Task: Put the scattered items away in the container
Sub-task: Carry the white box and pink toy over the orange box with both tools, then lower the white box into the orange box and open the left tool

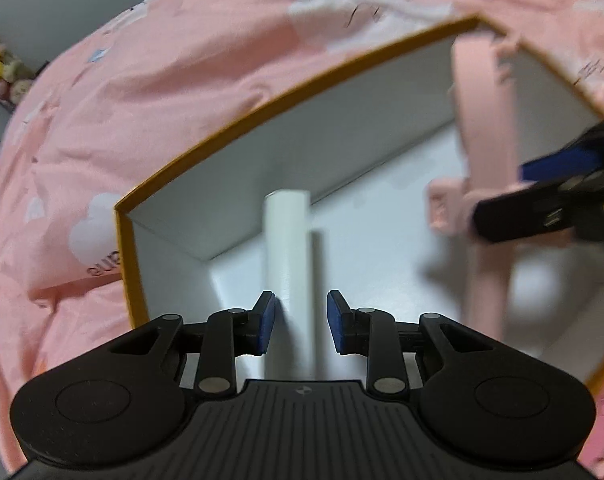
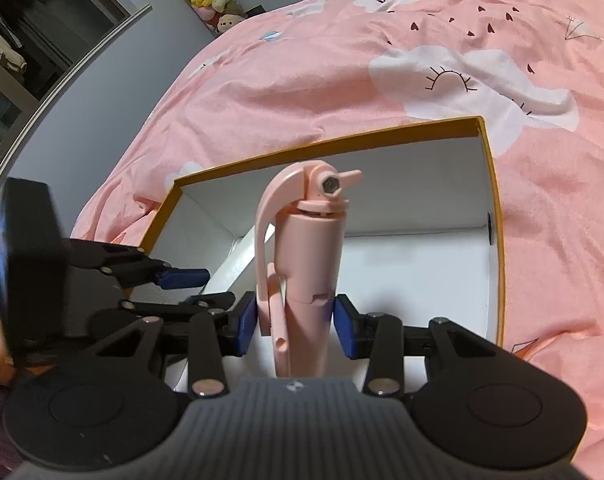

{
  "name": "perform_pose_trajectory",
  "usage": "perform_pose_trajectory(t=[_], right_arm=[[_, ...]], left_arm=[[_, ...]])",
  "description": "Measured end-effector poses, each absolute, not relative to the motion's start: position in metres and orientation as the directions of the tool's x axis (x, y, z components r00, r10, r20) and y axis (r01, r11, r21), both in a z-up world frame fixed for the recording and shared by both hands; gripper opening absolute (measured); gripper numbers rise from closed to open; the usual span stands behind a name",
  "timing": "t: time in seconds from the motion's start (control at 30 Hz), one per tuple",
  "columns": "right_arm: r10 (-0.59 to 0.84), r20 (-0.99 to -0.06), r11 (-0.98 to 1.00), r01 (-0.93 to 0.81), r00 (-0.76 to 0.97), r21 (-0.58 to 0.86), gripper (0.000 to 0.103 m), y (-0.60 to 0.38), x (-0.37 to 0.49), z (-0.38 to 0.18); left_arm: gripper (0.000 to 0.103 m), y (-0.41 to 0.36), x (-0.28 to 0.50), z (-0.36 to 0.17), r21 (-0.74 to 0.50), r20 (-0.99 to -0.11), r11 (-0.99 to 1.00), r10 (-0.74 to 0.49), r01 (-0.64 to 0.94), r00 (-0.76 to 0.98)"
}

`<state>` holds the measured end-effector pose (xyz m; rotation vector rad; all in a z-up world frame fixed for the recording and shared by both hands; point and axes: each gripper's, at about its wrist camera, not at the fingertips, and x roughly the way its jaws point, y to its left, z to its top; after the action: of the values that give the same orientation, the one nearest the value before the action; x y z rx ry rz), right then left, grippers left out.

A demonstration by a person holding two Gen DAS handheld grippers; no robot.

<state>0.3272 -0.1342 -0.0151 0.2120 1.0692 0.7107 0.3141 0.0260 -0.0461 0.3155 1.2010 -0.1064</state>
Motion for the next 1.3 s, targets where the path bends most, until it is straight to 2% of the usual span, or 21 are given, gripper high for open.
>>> perform_pose_trajectory(t=[0.07, 0.13, 0.2, 0.33, 0.67, 0.83, 1.0, 1.07, 1.3], right_arm=[[0.626, -0.727, 0.761, -0.429, 0.284, 0.487, 0.044, -0.134, 0.327, -0.015], [0.627, -0.726, 0.759, -0.429, 0.281, 0.489, 0.044, -0.133, 0.327, -0.015], [0.630, -0.726, 0.757, -0.428, 0.278, 0.493, 0.044, -0.133, 0.327, -0.015], [0.628, -0.727, 0.758, -0.428, 0.277, 0.492, 0.044, -0.134, 0.326, -0.013], [0.626, -0.732, 0.757, -0.434, 0.268, 0.488, 0.044, -0.130, 0.325, -0.017], [0.618, -0.738, 0.764, -0.428, 0.270, 0.484, 0.044, -0.131, 0.326, -0.018], [0.619, -0.739, 0.763, -0.429, 0.267, 0.484, 0.044, -0.131, 0.325, -0.018], [0.618, -0.740, 0.764, -0.428, 0.267, 0.483, 0.044, -0.131, 0.325, -0.018], [0.627, -0.740, 0.759, -0.408, 0.245, 0.508, 0.044, -0.129, 0.327, -0.021]], left_arm=[[0.031, 0.030, 0.315, -0.043, 0.106, -0.941, 0.966, 0.020, 0.235, 0.339], [0.019, 0.033, 0.316, -0.043, 0.031, -0.947, 0.974, -0.044, 0.226, 0.318], [0.015, 0.037, 0.317, -0.047, -0.007, -0.948, 0.977, -0.074, 0.212, 0.308], [0.015, 0.047, 0.316, -0.036, 0.075, -0.913, 0.980, -0.007, 0.185, 0.408], [0.017, 0.060, 0.331, -0.048, 0.183, -0.916, 0.978, 0.131, 0.104, 0.380], [0.014, 0.065, 0.331, -0.049, 0.029, -0.939, 0.993, -0.013, 0.117, 0.344], [0.014, 0.061, 0.329, -0.052, -0.012, -0.934, 0.992, -0.055, 0.122, 0.352], [0.010, 0.058, 0.330, -0.056, -0.038, -0.938, 0.991, -0.079, 0.126, 0.339], [0.009, 0.059, 0.328, -0.070, -0.024, -0.941, 0.994, -0.058, 0.106, 0.334]])
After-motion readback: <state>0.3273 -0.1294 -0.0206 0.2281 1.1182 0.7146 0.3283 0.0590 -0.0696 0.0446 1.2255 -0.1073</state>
